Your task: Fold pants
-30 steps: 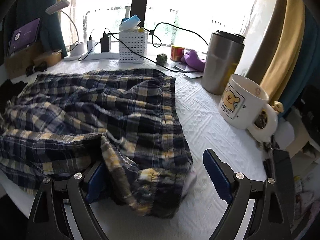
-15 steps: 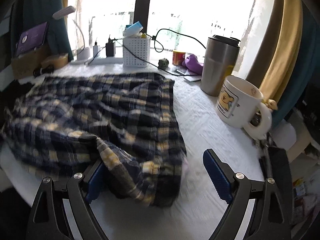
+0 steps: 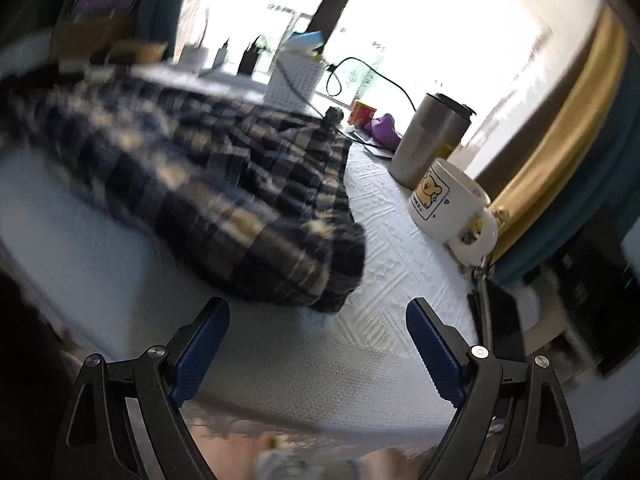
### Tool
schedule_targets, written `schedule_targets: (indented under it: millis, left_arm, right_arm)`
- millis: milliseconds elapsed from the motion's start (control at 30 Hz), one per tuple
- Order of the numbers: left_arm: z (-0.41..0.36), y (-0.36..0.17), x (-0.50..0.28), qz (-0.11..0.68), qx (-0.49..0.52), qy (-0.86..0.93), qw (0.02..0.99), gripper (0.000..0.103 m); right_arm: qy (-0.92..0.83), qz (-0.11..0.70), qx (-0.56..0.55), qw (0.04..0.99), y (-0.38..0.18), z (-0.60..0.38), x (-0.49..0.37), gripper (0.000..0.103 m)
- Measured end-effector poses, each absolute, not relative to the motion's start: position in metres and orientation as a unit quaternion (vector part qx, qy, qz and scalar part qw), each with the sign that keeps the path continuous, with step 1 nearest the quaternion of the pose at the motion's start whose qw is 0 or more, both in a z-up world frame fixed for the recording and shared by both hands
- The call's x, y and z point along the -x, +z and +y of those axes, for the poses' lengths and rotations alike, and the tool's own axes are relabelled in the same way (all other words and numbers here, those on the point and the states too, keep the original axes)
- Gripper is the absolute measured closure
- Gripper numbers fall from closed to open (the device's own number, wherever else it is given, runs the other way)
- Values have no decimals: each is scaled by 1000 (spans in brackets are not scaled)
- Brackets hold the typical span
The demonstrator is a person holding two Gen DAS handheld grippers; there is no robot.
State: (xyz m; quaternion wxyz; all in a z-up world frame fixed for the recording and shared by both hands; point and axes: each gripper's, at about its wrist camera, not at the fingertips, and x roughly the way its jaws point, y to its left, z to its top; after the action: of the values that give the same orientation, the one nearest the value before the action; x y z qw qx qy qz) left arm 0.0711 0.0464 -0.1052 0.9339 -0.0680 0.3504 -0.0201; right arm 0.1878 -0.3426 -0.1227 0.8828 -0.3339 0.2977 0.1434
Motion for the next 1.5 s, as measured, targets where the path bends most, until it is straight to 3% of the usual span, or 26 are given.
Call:
schedule_targets:
  millis: [133, 200, 267, 333, 433, 800, 1200, 1367, 1500]
  left_arm:
    - [51, -96, -68, 343, 69, -15, 937, 99]
    - [52, -92, -67, 340, 73, -14, 938, 99]
    - [53, -90, -65, 336, 75, -13, 939, 99]
    - [52, -85, -63, 331, 74, -13, 940, 99]
    - [50, -76, -59, 321, 69, -14, 944, 99]
    - [43, -21, -26, 262, 40, -10, 964, 99]
    - [43, 34, 7, 184, 15, 5, 983, 103]
    - [37, 6, -14, 241, -7, -32, 970, 103]
    - [35, -38, -43, 296, 41, -62, 952, 102]
  right_arm:
    - [129, 259, 374, 881, -130, -327, -193, 12]
    - [133, 240, 387, 880, -132, -319, -195, 18]
    - [138, 242, 396, 875, -137, -312, -201, 46]
    - [153, 247, 396, 871, -141, -306, -204, 64]
    - [158, 251, 386, 873, -139, -304, -208, 74]
    - [190, 265, 191, 926, -72, -336, -200, 78]
    - [179, 218, 128, 951, -18, -351, -181, 78]
    - [180, 231, 129, 947, -24, -347, -186, 78]
    - [184, 258, 117, 941, -38, -345, -197, 78]
